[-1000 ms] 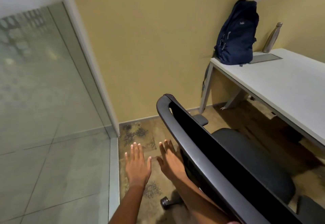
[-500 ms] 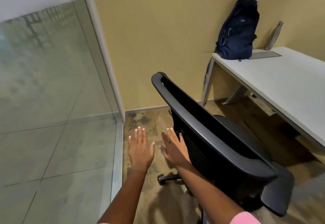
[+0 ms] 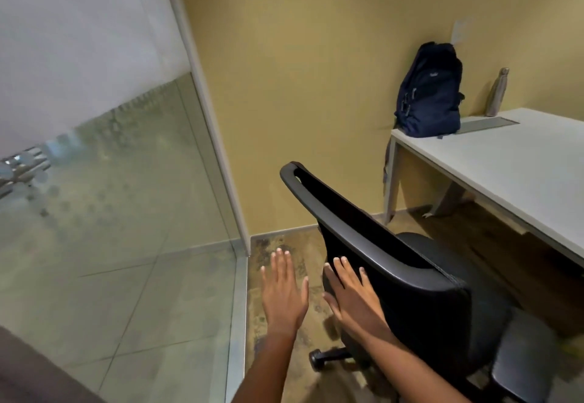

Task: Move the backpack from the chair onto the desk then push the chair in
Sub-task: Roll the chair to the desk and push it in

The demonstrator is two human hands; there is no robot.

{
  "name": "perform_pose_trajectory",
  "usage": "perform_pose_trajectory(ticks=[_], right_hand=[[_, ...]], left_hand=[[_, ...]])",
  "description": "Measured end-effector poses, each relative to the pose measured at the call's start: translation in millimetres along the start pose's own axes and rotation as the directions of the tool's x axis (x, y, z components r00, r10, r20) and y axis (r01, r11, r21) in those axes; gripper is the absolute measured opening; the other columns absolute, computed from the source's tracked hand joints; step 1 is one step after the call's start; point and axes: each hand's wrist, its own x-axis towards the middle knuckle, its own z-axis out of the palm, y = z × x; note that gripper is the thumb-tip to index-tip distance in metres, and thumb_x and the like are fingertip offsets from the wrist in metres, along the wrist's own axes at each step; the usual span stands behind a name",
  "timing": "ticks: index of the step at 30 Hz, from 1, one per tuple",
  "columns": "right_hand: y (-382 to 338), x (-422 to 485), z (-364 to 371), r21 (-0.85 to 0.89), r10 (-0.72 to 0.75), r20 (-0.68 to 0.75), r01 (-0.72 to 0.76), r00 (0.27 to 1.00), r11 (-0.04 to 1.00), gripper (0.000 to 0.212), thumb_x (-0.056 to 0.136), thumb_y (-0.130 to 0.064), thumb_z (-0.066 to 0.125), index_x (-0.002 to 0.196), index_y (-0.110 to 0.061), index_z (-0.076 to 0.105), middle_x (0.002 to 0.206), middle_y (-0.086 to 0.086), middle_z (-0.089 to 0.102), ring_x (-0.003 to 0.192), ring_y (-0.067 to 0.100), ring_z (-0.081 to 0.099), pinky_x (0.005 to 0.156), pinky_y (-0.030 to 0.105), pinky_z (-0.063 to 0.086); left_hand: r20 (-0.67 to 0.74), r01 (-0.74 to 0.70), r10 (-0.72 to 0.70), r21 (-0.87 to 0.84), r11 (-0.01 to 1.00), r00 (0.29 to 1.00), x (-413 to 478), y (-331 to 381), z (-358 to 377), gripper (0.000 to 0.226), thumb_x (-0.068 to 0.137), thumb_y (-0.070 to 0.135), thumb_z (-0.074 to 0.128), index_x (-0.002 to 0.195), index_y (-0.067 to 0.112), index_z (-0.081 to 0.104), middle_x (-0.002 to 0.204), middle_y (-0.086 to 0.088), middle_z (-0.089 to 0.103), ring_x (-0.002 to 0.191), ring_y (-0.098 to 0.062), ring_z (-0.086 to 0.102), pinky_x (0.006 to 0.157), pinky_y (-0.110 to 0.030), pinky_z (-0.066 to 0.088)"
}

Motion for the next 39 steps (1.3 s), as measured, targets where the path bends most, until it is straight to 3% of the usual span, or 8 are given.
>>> perform_pose_trajectory(ticks=[7,12,21,30,32,35,37,39], right_hand=[[33.8,5.7,34.7,-0.001,0.032,-0.094,-0.033,0.995,0.999,0.057,0.099,-0.041,0.026,0.149,-0.022,0.007,0.161,0.004,0.004,0.148,0.018,-0.004,0.120,0.038,0.002],[36.5,11.9,28.7,-0.051,0.078,-0.103,-0.084,0.992,0.995,0.058,0.099,-0.039,0.026,0.149,-0.018,0.005,0.161,0.005,0.003,0.148,0.018,0.001,0.119,0.040,0.009],[16.5,14.3,24.4,-0.064,0.191,-0.091,-0.197,0.977,0.978,0.057,0.099,-0.041,0.024,0.149,-0.020,0.004,0.161,0.005,0.000,0.147,0.019,-0.008,0.119,0.041,-0.003],[0.3,-4.3,24.1,-0.078,0.232,-0.180,-0.249,0.956,0.965,0.057,0.099,-0.041,0.023,0.149,-0.020,0.005,0.161,0.004,0.003,0.147,0.018,-0.007,0.119,0.041,-0.003],[-3.8,-7.0,18.9,-0.090,0.204,-0.206,-0.226,0.957,0.970,0.057,0.099,-0.043,0.022,0.149,-0.020,0.006,0.161,0.003,0.003,0.147,0.017,-0.007,0.119,0.041,-0.003],[-12.1,-11.8,5.7,-0.097,0.138,-0.271,-0.169,0.953,0.981,0.059,0.098,-0.044,0.024,0.149,-0.020,0.007,0.160,0.004,0.008,0.148,0.017,-0.003,0.120,0.041,0.000],[-17.4,-16.5,-4.2,-0.106,0.088,-0.325,-0.129,0.942,0.986,0.059,0.098,-0.045,0.025,0.149,-0.019,0.008,0.159,0.005,0.015,0.148,0.017,0.007,0.120,0.041,0.009],[-22.5,-22.3,-14.6,-0.097,0.049,-0.374,-0.092,0.926,0.991,0.060,0.098,-0.046,0.025,0.149,-0.020,0.010,0.158,0.005,0.021,0.145,0.017,0.021,0.116,0.038,0.025]], left_hand=[[-0.023,-0.058,0.060,0.054,0.997,0.998,-3.5,8.6,-14.9,0.065,0.096,0.048,0.015,0.143,0.012,-0.011,0.157,-0.010,-0.009,0.144,-0.026,-0.009,0.117,-0.043,-0.004],[-0.014,-0.112,0.113,0.044,0.993,0.993,3.7,7.5,-17.7,0.065,0.095,0.047,0.013,0.143,0.010,-0.011,0.157,-0.011,-0.009,0.144,-0.025,-0.009,0.118,-0.042,-0.004],[0.019,-0.202,0.201,0.034,0.979,0.979,11.2,-10.8,-25.5,0.064,0.096,0.046,0.013,0.143,0.010,-0.012,0.156,-0.011,-0.011,0.144,-0.024,-0.011,0.117,-0.042,-0.006],[0.012,-0.265,0.265,-0.036,0.964,0.964,5.1,-17.1,-22.0,0.065,0.096,0.047,0.013,0.143,0.010,-0.011,0.156,-0.012,-0.010,0.144,-0.025,-0.010,0.117,-0.043,-0.005],[-0.024,-0.270,0.269,-0.056,0.961,0.963,6.4,-15.6,-27.9,0.067,0.091,0.053,0.001,0.143,0.011,-0.010,0.157,-0.011,-0.009,0.144,-0.025,-0.008,0.118,-0.043,-0.003],[-0.097,-0.291,0.283,-0.088,0.953,0.954,10.5,-12.3,-41.6,0.089,0.070,0.058,-0.034,0.142,0.011,-0.010,0.156,-0.010,-0.008,0.144,-0.025,-0.006,0.117,-0.042,-0.002],[-0.150,-0.308,0.290,-0.117,0.944,0.945,15.1,-9.6,-51.7,0.090,0.066,0.058,-0.040,0.140,0.012,-0.014,0.155,-0.009,-0.010,0.143,-0.024,-0.010,0.116,-0.040,-0.005],[-0.200,-0.321,0.289,-0.150,0.935,0.936,21.4,-6.6,-63.7,0.082,0.072,0.060,-0.032,0.138,0.014,-0.017,0.152,-0.007,-0.015,0.139,-0.022,-0.017,0.114,-0.039,-0.008]])
